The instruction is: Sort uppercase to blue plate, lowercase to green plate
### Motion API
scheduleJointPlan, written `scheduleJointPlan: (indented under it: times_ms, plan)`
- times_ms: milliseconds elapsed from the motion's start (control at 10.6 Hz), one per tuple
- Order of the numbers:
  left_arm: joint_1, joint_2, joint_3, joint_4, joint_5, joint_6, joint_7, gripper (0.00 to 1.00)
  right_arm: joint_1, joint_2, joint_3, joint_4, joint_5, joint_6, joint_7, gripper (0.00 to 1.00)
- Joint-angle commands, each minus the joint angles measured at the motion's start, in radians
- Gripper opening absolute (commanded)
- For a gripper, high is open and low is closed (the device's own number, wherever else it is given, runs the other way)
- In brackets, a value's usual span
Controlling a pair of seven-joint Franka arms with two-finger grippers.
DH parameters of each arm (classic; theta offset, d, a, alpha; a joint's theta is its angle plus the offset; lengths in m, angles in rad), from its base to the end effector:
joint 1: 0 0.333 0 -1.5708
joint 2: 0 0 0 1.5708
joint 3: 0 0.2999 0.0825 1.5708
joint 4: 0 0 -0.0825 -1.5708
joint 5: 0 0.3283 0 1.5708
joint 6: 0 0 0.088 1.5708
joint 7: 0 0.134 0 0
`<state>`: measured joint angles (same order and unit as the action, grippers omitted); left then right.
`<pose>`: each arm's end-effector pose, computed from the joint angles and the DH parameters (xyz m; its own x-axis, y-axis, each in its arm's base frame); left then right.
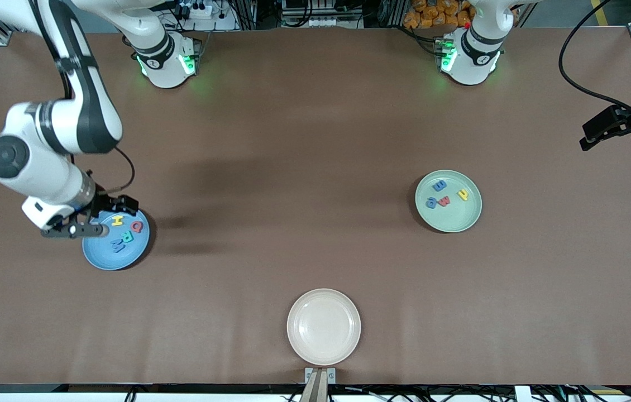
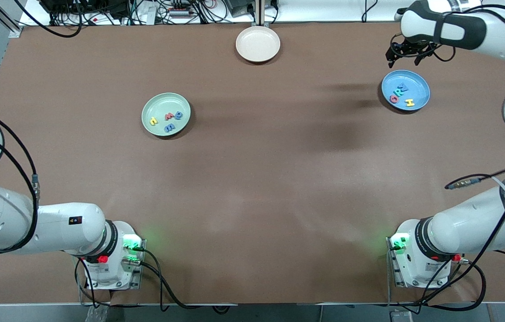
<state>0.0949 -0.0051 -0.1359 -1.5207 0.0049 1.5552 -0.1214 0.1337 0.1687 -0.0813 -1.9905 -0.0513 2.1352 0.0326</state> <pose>0.4971 -0.0199 0.6034 0.9960 0.0804 0.0399 0.0805 -0.9968 -0.0008 0.5347 0.0257 0.3655 0.9986 0.0481 -0.0226 0.0493 -0.9972 0.0570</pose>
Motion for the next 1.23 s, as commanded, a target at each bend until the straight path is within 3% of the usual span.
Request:
scheduleJointPlan:
  times_ms: [0, 189, 377, 661, 1132]
  plan:
    - [0.005, -0.009, 0.012, 0.011, -0.029, -0.020, 0.020, 1.00, -0.034, -0.138, 0.034, -0.036, -0.024, -0.038, 0.007, 1.00]
    - [0.000, -0.007, 0.003, 0.013, -0.022, -0.020, 0.019, 1.00, -0.061, -0.191, 0.034, 0.048, -0.009, -0.140, -0.054, 1.00]
    - [0.002, -0.007, 0.001, 0.013, -0.023, -0.020, 0.019, 1.00, -0.083, -0.202, 0.031, 0.210, 0.045, -0.303, -0.086, 1.00]
    - [0.005, -0.006, 0.001, 0.013, -0.022, -0.020, 0.019, 1.00, -0.076, -0.190, 0.031, 0.445, 0.045, -0.502, -0.086, 1.00]
    - [0.005, -0.006, 0.001, 0.013, -0.019, -0.018, 0.016, 1.00, -0.078, -0.201, 0.032, 0.521, 0.048, -0.624, -0.085, 1.00]
